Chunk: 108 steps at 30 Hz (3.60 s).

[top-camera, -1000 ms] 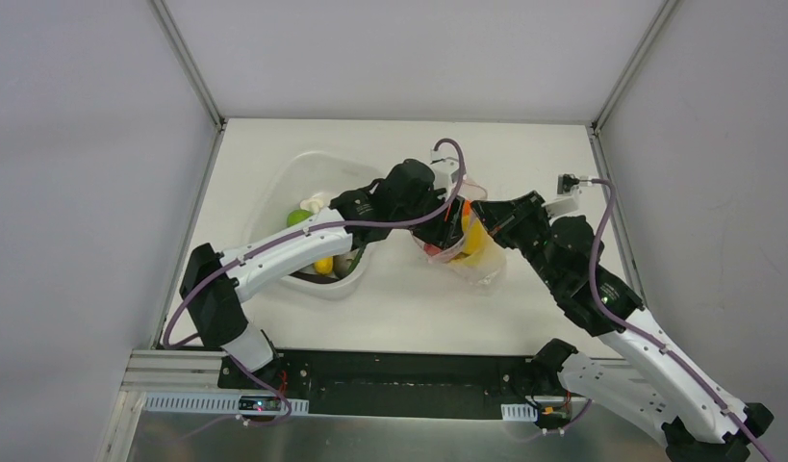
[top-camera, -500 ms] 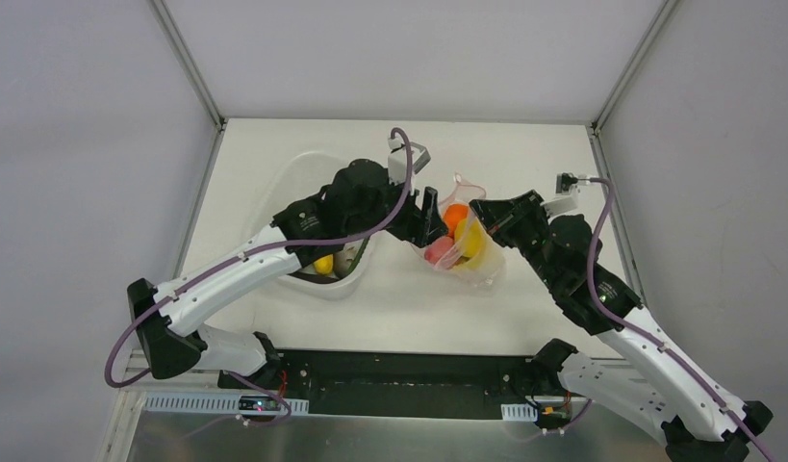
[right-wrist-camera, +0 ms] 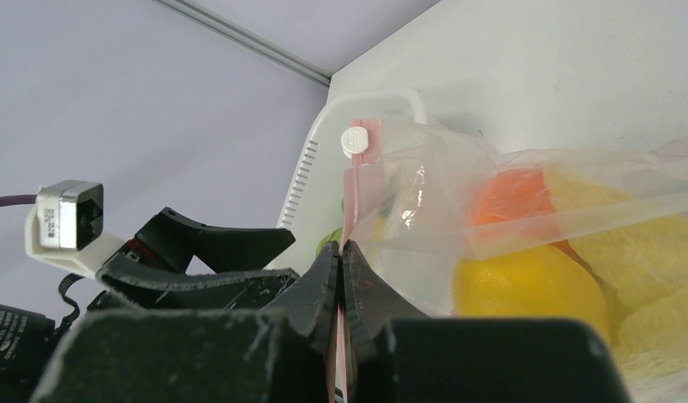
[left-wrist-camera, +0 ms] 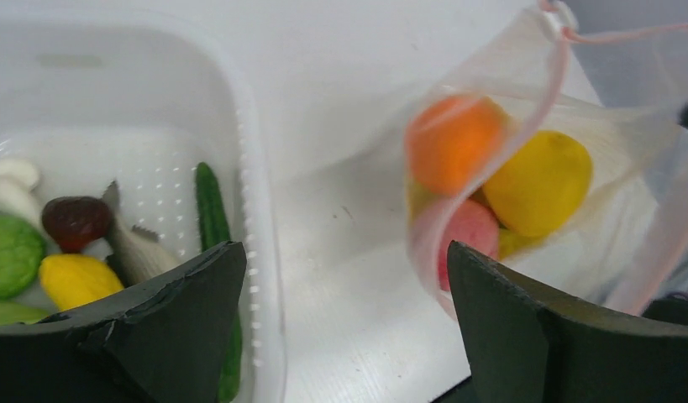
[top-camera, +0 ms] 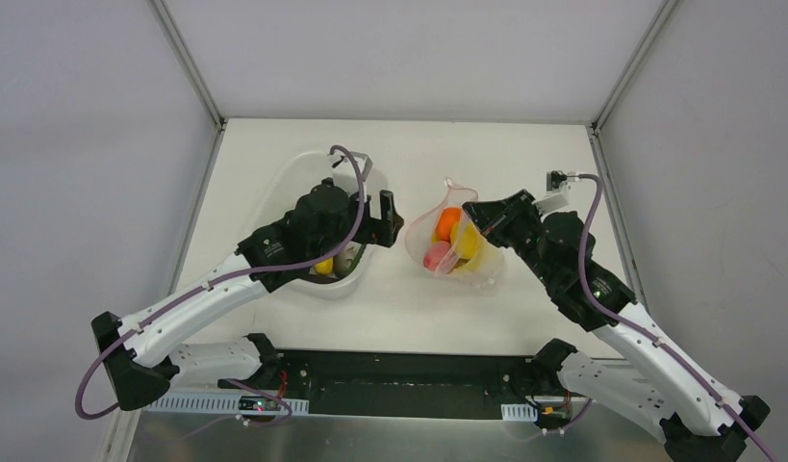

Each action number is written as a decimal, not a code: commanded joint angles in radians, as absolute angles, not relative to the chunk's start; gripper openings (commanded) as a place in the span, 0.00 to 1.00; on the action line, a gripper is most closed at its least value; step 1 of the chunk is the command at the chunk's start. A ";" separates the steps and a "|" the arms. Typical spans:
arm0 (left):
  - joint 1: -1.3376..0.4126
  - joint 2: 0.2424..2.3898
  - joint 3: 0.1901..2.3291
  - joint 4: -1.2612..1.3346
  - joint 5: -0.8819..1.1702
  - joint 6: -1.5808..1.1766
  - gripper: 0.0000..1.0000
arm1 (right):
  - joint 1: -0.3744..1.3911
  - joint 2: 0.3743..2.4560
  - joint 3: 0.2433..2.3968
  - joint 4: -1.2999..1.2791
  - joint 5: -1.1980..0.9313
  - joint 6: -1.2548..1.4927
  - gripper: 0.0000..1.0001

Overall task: Place the food in the zip-top bag and seal the zipper
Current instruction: Pick up the fake fruit from the bin, then place the fake fruit in the zipper food storage bag.

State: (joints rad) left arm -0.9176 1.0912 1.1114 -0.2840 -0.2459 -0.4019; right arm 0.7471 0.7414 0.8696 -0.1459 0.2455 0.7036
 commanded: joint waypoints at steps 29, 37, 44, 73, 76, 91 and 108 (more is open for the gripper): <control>-0.460 1.612 1.233 -0.524 -0.486 -0.796 0.92 | 0.736 0.767 0.925 -0.115 0.208 0.675 0.03; -0.445 1.753 1.299 -0.594 -0.483 -0.936 0.83 | 0.733 0.771 0.925 -0.114 0.201 0.676 0.03; -0.444 1.793 1.277 -0.614 -0.544 -1.037 0.77 | 0.734 0.765 0.924 -0.115 0.190 0.686 0.03; -0.469 1.549 1.176 -0.529 -0.548 -0.932 0.34 | 0.733 0.751 0.911 -0.114 0.183 0.695 0.04; -0.477 1.504 1.164 -0.516 -0.537 -0.903 0.34 | 0.732 0.755 0.911 -0.112 0.178 0.696 0.04; -0.494 1.226 1.074 -0.382 -0.299 -0.792 0.28 | 0.732 0.788 0.920 -0.103 0.133 0.704 0.03; -0.724 1.051 1.019 -0.012 0.263 -0.617 0.31 | 0.732 0.825 0.914 -0.067 0.084 0.716 0.03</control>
